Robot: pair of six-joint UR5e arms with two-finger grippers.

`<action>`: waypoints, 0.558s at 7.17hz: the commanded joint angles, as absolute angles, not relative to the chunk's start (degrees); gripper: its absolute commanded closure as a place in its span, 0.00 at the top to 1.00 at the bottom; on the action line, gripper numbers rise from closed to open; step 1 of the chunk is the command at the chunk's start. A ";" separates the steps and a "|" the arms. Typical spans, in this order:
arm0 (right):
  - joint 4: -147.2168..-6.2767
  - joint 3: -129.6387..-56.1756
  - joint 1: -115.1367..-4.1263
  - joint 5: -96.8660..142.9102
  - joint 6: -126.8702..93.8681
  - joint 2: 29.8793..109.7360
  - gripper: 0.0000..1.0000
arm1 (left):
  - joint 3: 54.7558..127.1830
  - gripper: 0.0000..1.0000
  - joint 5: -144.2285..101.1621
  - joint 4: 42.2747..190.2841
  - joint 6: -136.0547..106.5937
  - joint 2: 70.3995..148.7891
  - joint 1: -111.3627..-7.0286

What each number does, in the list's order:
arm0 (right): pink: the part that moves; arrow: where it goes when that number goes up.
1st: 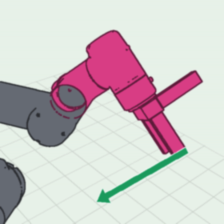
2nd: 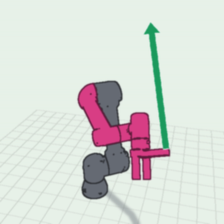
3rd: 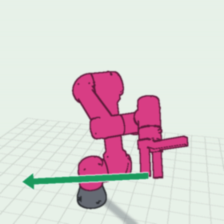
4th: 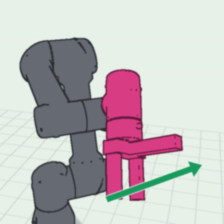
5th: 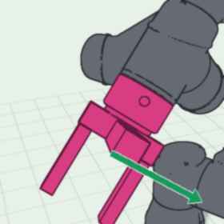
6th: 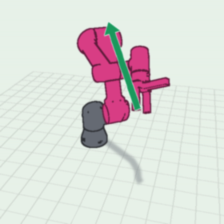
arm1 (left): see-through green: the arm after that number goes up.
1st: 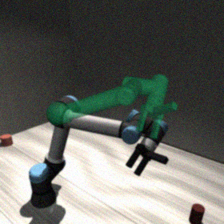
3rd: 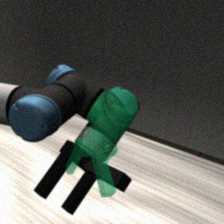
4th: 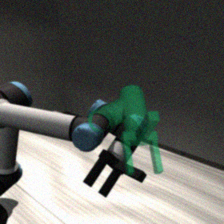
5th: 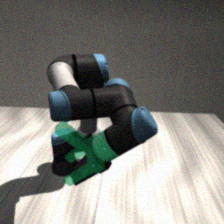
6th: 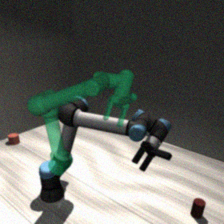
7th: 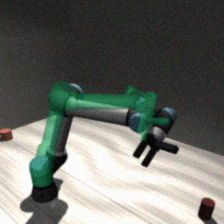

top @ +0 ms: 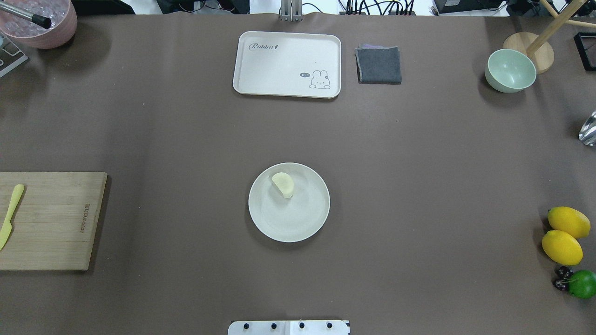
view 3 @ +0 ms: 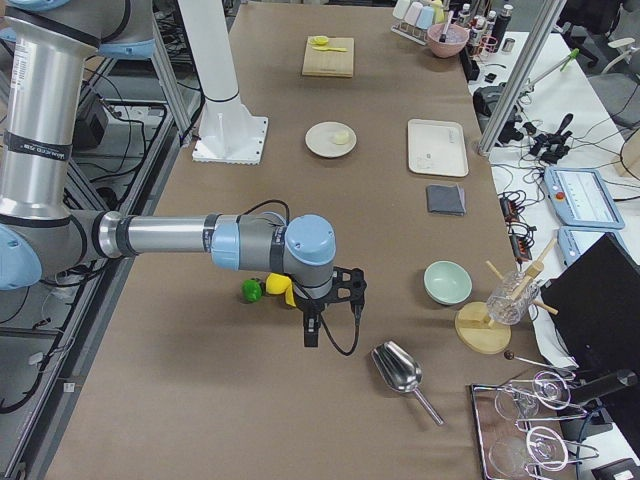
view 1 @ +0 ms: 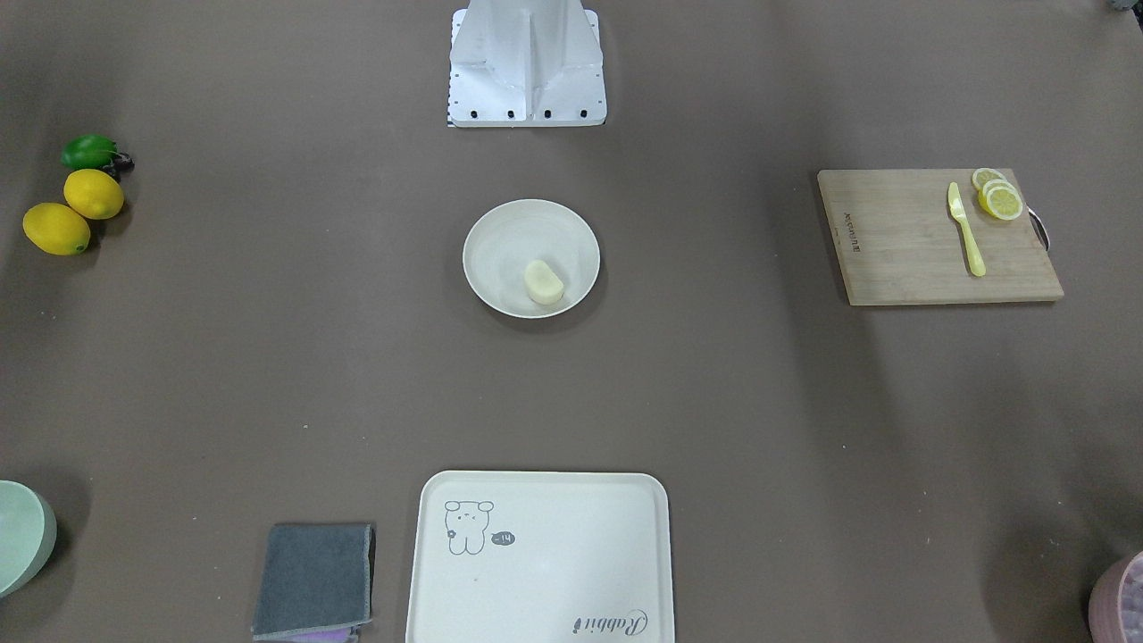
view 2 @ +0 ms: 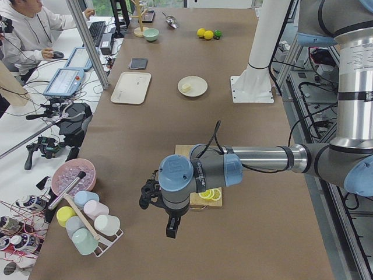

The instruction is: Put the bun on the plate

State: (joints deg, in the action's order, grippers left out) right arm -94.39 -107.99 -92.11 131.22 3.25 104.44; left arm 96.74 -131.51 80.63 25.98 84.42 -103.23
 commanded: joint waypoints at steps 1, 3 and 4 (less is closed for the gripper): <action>-94.39 -108.02 -92.11 131.22 3.25 104.41 1.00 | 96.86 0.98 -131.48 81.04 25.93 84.20 -103.27; -94.39 -107.84 -92.11 131.22 3.25 104.41 1.00 | 97.03 0.98 -131.57 80.95 25.93 84.20 -103.18; -94.39 -107.93 -92.11 131.31 3.16 104.50 1.00 | 97.12 0.98 -131.66 80.95 25.93 84.20 -103.27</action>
State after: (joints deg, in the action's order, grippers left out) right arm -94.39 -107.91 -92.11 131.24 3.23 104.43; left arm 97.01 -131.56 80.97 25.93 84.20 -103.25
